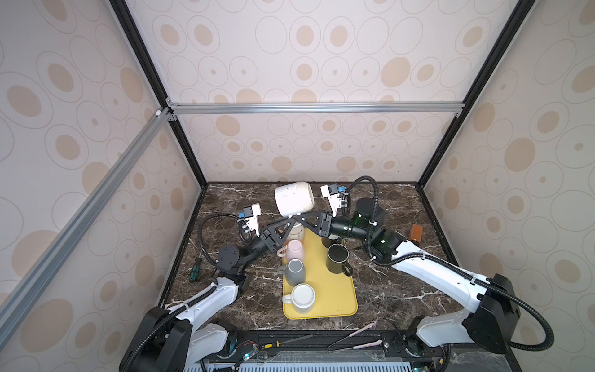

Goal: Turn the mug right side up
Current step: 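Grasp the mug handle with the left gripper while the right gripper holds it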

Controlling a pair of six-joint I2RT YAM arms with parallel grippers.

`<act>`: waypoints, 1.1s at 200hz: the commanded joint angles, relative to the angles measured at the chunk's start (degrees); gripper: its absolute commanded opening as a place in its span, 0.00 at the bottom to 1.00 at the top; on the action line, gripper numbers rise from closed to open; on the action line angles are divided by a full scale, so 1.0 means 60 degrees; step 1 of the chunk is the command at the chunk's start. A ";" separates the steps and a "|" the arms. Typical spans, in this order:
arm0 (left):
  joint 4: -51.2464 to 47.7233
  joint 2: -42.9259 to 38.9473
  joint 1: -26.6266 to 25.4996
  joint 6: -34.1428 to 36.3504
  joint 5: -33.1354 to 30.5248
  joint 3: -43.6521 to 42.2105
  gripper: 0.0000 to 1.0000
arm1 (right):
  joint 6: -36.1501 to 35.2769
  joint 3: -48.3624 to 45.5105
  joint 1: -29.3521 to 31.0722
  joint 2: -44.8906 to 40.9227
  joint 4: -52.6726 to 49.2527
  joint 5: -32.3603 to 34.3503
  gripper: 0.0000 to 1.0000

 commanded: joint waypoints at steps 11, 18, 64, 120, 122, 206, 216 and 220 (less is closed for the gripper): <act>0.0852 0.0151 -0.0076 -0.0398 0.0151 0.0239 0.25 | -0.0275 0.0191 0.0016 0.0012 0.1312 -0.0309 0.00; 0.0870 0.0159 -0.0078 -0.0402 0.0151 0.0225 0.24 | -0.0302 0.0209 0.0027 0.0027 0.1312 -0.0338 0.00; 0.0917 0.0324 -0.0078 -0.0387 0.0319 0.0341 0.00 | -0.0586 0.0310 0.0040 0.0158 0.0957 -0.0275 0.00; 0.1030 0.0316 -0.0074 -0.0343 -0.0269 0.0206 0.00 | -0.1080 0.0601 0.0027 0.0357 0.0102 -0.0095 0.28; 0.1041 0.0324 -0.0058 -0.0351 -0.0283 0.0209 0.00 | -0.1091 0.0600 0.0030 0.0362 0.0098 -0.0092 0.29; 0.1255 0.0593 0.0207 -0.0358 -0.0585 0.0470 0.00 | -0.1314 0.0622 -0.0125 0.0468 -0.0759 0.0389 0.66; 0.1047 0.0527 0.0355 -0.0224 -0.0651 0.0536 0.00 | -0.1397 0.0616 -0.0152 0.0439 -0.1106 0.0610 0.71; 0.0936 0.0500 0.0415 -0.0175 -0.0689 0.0570 0.00 | -0.1438 0.0607 -0.0188 0.0430 -0.1274 0.0721 0.73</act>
